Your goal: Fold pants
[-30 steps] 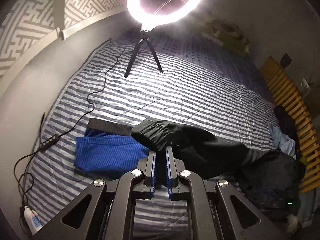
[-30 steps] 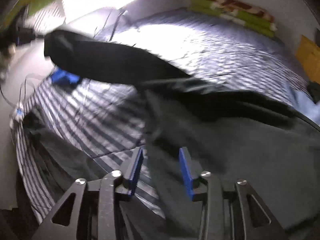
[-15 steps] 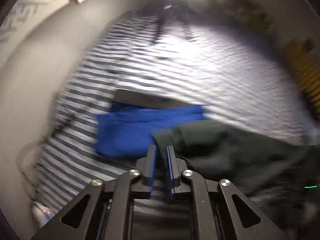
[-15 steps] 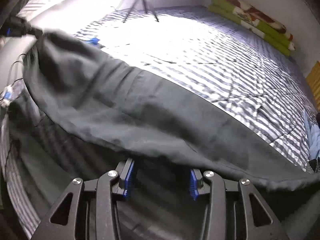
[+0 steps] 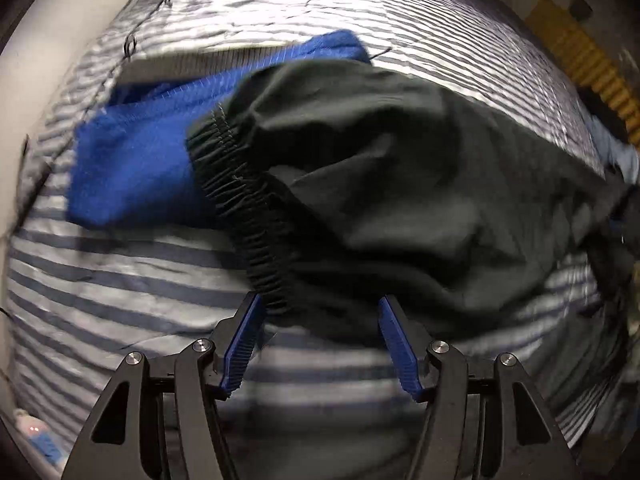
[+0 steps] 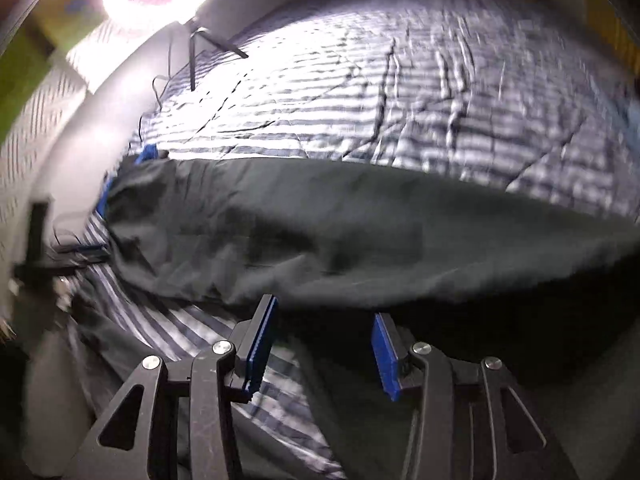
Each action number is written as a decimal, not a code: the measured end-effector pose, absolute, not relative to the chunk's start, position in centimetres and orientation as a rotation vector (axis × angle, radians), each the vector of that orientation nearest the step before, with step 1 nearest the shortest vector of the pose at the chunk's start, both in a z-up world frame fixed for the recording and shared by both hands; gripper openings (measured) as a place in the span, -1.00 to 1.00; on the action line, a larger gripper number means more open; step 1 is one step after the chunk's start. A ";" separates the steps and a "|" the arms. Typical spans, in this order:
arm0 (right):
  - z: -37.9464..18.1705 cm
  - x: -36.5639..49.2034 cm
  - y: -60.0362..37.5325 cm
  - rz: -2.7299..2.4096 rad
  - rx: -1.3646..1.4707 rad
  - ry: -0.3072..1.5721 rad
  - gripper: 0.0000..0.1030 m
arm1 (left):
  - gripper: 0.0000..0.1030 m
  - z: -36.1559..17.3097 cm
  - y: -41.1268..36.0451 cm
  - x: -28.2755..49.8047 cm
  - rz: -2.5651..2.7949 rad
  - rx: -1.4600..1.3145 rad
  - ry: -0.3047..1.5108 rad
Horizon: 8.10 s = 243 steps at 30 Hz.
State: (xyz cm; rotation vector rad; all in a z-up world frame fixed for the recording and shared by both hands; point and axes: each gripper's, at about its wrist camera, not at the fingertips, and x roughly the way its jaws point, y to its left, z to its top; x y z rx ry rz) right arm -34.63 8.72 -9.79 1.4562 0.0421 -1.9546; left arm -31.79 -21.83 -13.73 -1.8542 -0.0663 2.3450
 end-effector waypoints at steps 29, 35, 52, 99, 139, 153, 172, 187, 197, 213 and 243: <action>-0.9 -47.2 3.5 -2.328 1.205 0.210 -0.41 | 0.11 0.7 -19.8 -49.1 2.688 -1.543 -0.321; -1.9 -42.3 1.0 -2.191 1.078 0.407 -0.40 | 0.11 -3.6 -19.6 -45.9 2.653 -1.629 -0.156; -9.3 -38.4 -27.8 -1.853 0.912 0.773 -0.26 | 0.11 -5.2 -28.2 -33.6 2.643 -1.635 -0.190; 4.6 -37.7 -23.5 -1.780 1.007 0.474 -0.37 | 0.37 -11.9 -27.4 -41.4 2.561 -1.745 -0.239; 2.3 -41.2 45.4 -2.661 1.418 -0.056 0.25 | -0.41 -11.8 -22.1 -48.8 2.716 -1.739 -0.127; 0.1 -40.8 39.6 -2.428 1.344 0.260 0.22 | -0.42 -7.9 -23.3 -47.0 2.797 -1.667 -0.166; 14.6 -27.4 35.4 -2.731 0.798 0.444 -0.98 | -0.45 6.2 -32.2 -32.2 3.099 -1.202 -0.406; 4.7 -44.1 23.6 -2.613 1.027 0.703 -0.98 | -0.45 -0.3 -36.3 -41.2 3.128 -1.543 -0.319; -5.0 -52.8 20.2 -2.561 1.352 0.860 -0.95 | -0.21 -8.8 -31.9 -49.4 2.947 -1.816 -0.169; 11.1 -38.1 28.5 -2.604 0.931 0.211 -0.16 | 0.23 3.6 -36.3 -29.1 3.000 -1.500 -0.277; 21.2 -10.5 45.3 -2.776 0.680 -0.109 -0.10 | 0.23 23.5 -39.3 -0.7 3.341 -1.087 -0.195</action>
